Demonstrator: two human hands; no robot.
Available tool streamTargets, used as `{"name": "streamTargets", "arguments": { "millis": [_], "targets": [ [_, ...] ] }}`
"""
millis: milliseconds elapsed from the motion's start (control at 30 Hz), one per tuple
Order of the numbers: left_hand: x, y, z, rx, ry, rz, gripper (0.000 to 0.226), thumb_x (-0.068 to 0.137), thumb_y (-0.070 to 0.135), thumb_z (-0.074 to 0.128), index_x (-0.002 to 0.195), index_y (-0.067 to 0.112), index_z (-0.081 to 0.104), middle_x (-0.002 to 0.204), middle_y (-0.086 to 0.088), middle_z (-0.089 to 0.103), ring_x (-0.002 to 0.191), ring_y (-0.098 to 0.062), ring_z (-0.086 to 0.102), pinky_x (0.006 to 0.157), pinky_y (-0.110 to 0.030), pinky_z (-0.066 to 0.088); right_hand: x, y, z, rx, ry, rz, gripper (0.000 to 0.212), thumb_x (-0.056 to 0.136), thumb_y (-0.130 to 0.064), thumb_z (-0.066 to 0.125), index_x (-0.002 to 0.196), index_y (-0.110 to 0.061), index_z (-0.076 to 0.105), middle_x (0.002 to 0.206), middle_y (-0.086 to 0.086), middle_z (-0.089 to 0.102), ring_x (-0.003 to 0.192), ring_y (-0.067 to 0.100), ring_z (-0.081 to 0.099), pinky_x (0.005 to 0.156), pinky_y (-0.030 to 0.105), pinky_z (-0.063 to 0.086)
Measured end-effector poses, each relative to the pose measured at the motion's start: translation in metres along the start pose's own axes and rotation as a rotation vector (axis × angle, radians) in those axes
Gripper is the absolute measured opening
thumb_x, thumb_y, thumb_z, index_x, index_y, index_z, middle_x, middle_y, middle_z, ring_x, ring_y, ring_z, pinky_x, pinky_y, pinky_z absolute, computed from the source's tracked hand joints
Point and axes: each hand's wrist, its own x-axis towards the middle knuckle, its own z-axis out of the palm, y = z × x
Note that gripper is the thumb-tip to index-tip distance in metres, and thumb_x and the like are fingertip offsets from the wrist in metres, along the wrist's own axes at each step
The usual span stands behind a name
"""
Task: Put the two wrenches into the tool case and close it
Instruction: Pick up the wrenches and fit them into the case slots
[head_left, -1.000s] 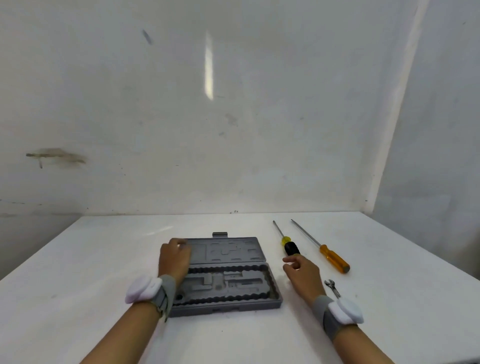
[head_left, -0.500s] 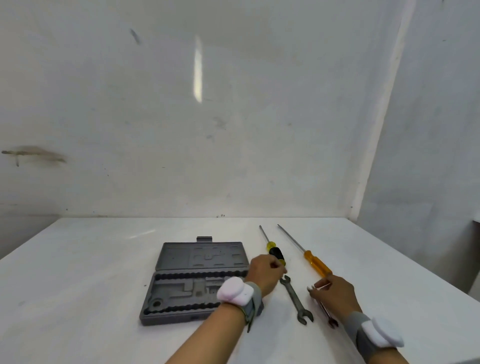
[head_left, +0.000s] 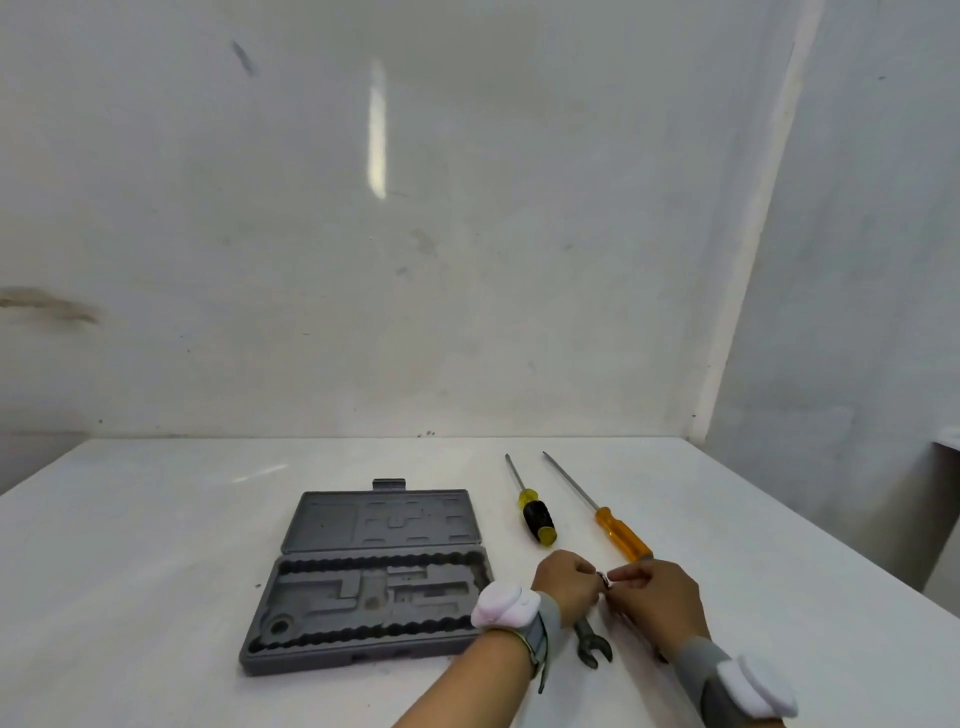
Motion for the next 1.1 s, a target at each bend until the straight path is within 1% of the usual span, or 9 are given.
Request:
{"name": "streamTargets", "arguments": {
  "millis": [100, 233, 367, 467, 533, 633, 833, 967, 1100],
  "targets": [
    [0.002, -0.002, 0.000, -0.048, -0.004, -0.010, 0.020, 0.077, 0.013, 0.053, 0.060, 0.021, 0.059, 0.062, 0.000, 0.056, 0.077, -0.023, 0.056, 0.084, -0.039, 0.052, 0.003, 0.000, 0.001, 0.028, -0.020, -0.050, 0.016, 0.073, -0.004, 0.070, 0.079, -0.017, 0.076, 0.080, 0.006, 0.074, 0.075, 0.019, 0.068, 0.074, 0.028, 0.055],
    [0.005, -0.004, -0.004, -0.159, 0.101, -0.017, 0.020, 0.083, 0.023, 0.057, 0.099, 0.013, 0.063, 0.090, -0.010, 0.067, 0.082, -0.022, 0.063, 0.084, -0.030, 0.050, -0.001, -0.011, 0.001, 0.195, -0.076, -0.073, 0.013, 0.077, -0.003, 0.070, 0.087, -0.010, 0.075, 0.079, 0.011, 0.074, 0.073, 0.024, 0.070, 0.059, 0.025, 0.056],
    [0.009, -0.007, -0.018, -0.288, 0.135, 0.024, 0.016, 0.082, 0.025, 0.064, 0.085, 0.010, 0.068, 0.072, -0.002, 0.063, 0.057, -0.010, 0.059, 0.065, -0.018, 0.052, -0.009, -0.028, 0.000, 0.316, -0.220, -0.045, 0.008, 0.081, -0.009, 0.070, 0.086, -0.014, 0.072, 0.081, 0.010, 0.073, 0.074, 0.022, 0.069, 0.049, 0.024, 0.051],
    [0.009, -0.008, -0.034, -0.398, 0.170, 0.026, 0.011, 0.076, 0.018, 0.073, 0.066, 0.015, 0.068, 0.067, -0.005, 0.066, 0.057, -0.015, 0.063, 0.064, -0.021, 0.056, -0.010, -0.036, 0.001, 0.411, -0.312, -0.005, 0.015, 0.080, -0.011, 0.073, 0.095, -0.009, 0.074, 0.089, 0.013, 0.074, 0.080, 0.023, 0.070, 0.051, 0.024, 0.051],
    [0.007, -0.009, -0.047, -0.484, 0.169, 0.011, 0.010, 0.073, 0.010, 0.075, 0.065, 0.012, 0.070, 0.070, -0.009, 0.068, 0.061, -0.017, 0.067, 0.070, -0.023, 0.059, -0.012, -0.042, 0.003, 0.467, -0.358, 0.001, 0.018, 0.079, -0.013, 0.074, 0.097, -0.009, 0.072, 0.089, 0.010, 0.074, 0.082, 0.020, 0.071, 0.054, 0.021, 0.053],
    [0.003, -0.007, -0.063, -0.609, 0.197, -0.005, 0.011, 0.074, 0.005, 0.074, 0.065, 0.004, 0.068, 0.067, -0.009, 0.067, 0.049, -0.009, 0.065, 0.057, -0.014, 0.056, -0.014, -0.048, 0.006, 0.549, -0.380, 0.021, 0.024, 0.079, -0.015, 0.075, 0.100, -0.004, 0.069, 0.088, 0.004, 0.071, 0.085, 0.021, 0.071, 0.071, 0.025, 0.058],
    [-0.010, -0.011, -0.098, -0.814, 0.274, -0.042, 0.011, 0.077, 0.000, 0.070, 0.069, -0.003, 0.062, 0.067, -0.012, 0.063, 0.044, -0.010, 0.063, 0.049, -0.013, 0.053, -0.015, -0.058, 0.010, 0.742, -0.492, 0.077, 0.017, 0.084, 0.001, 0.066, 0.099, 0.008, 0.068, 0.082, 0.008, 0.072, 0.084, 0.021, 0.068, 0.076, 0.024, 0.060],
    [-0.020, -0.019, -0.123, -0.847, 0.279, -0.036, 0.009, 0.078, 0.002, 0.069, 0.074, 0.000, 0.061, 0.051, -0.001, 0.068, 0.045, -0.008, 0.066, 0.058, -0.020, 0.056, -0.018, -0.064, 0.018, 0.866, -0.487, 0.056, 0.019, 0.086, 0.007, 0.061, 0.104, 0.008, 0.065, 0.082, 0.008, 0.074, 0.087, 0.023, 0.069, 0.067, 0.019, 0.061],
    [-0.037, -0.027, -0.144, -0.851, 0.271, 0.006, 0.002, 0.083, -0.003, 0.061, 0.081, -0.003, 0.060, 0.069, -0.011, 0.062, 0.064, -0.019, 0.062, 0.056, -0.016, 0.058, -0.020, -0.072, 0.036, 0.956, -0.510, 0.051, 0.020, 0.086, 0.007, 0.058, 0.106, 0.005, 0.064, 0.098, 0.016, 0.071, 0.088, 0.024, 0.071, 0.066, 0.019, 0.061]
  ]
}}
